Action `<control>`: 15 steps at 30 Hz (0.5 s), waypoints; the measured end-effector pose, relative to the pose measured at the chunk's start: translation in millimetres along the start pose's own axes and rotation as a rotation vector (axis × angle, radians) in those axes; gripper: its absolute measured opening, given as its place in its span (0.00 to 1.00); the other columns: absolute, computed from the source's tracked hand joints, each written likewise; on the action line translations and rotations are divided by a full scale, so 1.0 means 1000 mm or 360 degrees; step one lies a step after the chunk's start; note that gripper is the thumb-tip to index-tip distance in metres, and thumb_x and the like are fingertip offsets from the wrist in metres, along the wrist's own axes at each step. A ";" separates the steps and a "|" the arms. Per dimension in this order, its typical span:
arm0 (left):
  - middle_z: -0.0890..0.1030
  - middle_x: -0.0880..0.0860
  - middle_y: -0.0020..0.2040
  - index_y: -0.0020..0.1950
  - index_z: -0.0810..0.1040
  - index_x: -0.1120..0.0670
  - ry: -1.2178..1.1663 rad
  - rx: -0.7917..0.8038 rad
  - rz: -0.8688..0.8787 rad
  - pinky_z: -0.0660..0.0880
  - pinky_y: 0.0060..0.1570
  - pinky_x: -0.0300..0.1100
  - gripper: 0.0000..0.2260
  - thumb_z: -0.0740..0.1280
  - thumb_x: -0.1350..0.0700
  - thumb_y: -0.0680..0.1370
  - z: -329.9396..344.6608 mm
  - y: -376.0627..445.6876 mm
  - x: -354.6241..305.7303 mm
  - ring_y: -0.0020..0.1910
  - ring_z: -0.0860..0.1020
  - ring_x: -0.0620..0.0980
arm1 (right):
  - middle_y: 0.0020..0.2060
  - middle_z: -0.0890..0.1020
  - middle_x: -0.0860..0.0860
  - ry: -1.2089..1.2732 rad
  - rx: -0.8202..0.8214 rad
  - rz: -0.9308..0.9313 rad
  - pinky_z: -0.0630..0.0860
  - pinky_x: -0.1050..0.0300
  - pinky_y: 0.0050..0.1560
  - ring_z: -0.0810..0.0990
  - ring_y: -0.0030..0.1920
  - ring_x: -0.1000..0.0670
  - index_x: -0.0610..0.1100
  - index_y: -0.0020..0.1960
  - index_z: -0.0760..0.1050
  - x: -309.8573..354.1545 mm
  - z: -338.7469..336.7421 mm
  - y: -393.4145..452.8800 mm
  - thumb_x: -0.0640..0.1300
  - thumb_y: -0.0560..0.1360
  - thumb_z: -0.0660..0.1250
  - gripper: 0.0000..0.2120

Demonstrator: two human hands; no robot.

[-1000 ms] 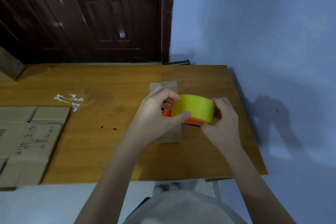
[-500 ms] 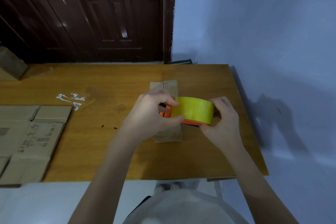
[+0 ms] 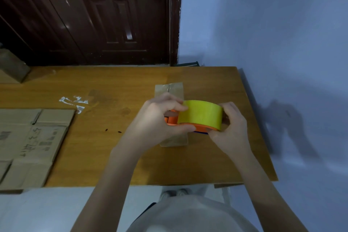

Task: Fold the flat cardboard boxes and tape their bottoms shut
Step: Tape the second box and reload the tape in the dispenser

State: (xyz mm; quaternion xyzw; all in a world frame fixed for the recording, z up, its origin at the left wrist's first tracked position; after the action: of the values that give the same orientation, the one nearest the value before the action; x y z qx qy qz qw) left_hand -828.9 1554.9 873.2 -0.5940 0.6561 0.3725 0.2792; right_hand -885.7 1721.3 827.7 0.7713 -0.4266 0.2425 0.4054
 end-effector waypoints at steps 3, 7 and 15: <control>0.80 0.50 0.53 0.51 0.83 0.57 0.0058 -0.0013 0.0010 0.78 0.51 0.35 0.21 0.73 0.47 0.64 -0.001 0.001 -0.002 0.50 0.80 0.43 | 0.42 0.74 0.50 -0.0043 0.0045 -0.0028 0.69 0.73 0.37 0.72 0.40 0.58 0.38 0.46 0.74 0.002 0.002 0.000 0.38 0.59 0.71 0.16; 0.80 0.48 0.53 0.50 0.83 0.56 0.0040 -0.0027 -0.0055 0.77 0.50 0.32 0.19 0.73 0.48 0.64 -0.004 -0.002 0.000 0.48 0.80 0.41 | 0.42 0.73 0.51 -0.0022 0.0063 -0.0027 0.69 0.73 0.37 0.73 0.41 0.60 0.40 0.45 0.74 0.002 0.003 -0.001 0.39 0.59 0.70 0.15; 0.79 0.43 0.52 0.38 0.83 0.50 -0.0143 -0.0064 -0.0328 0.79 0.50 0.41 0.05 0.77 0.57 0.66 -0.004 -0.006 0.017 0.51 0.79 0.41 | 0.45 0.74 0.51 -0.0088 0.0062 -0.0048 0.72 0.68 0.36 0.73 0.41 0.56 0.39 0.48 0.75 0.006 0.005 -0.002 0.41 0.60 0.71 0.17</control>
State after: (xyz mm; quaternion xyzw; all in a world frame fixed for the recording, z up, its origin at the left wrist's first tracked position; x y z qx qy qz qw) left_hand -824.8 1542.0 861.1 -0.6464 0.5709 0.3810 0.3332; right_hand -881.0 1714.7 828.2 0.7918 -0.4211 0.2232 0.3820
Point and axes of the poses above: each hand's wrist, its own y-axis towards the middle knuckle, its own z-axis out of the palm, x = y × z, the point moved 8 cm from there along y, towards the middle knuckle
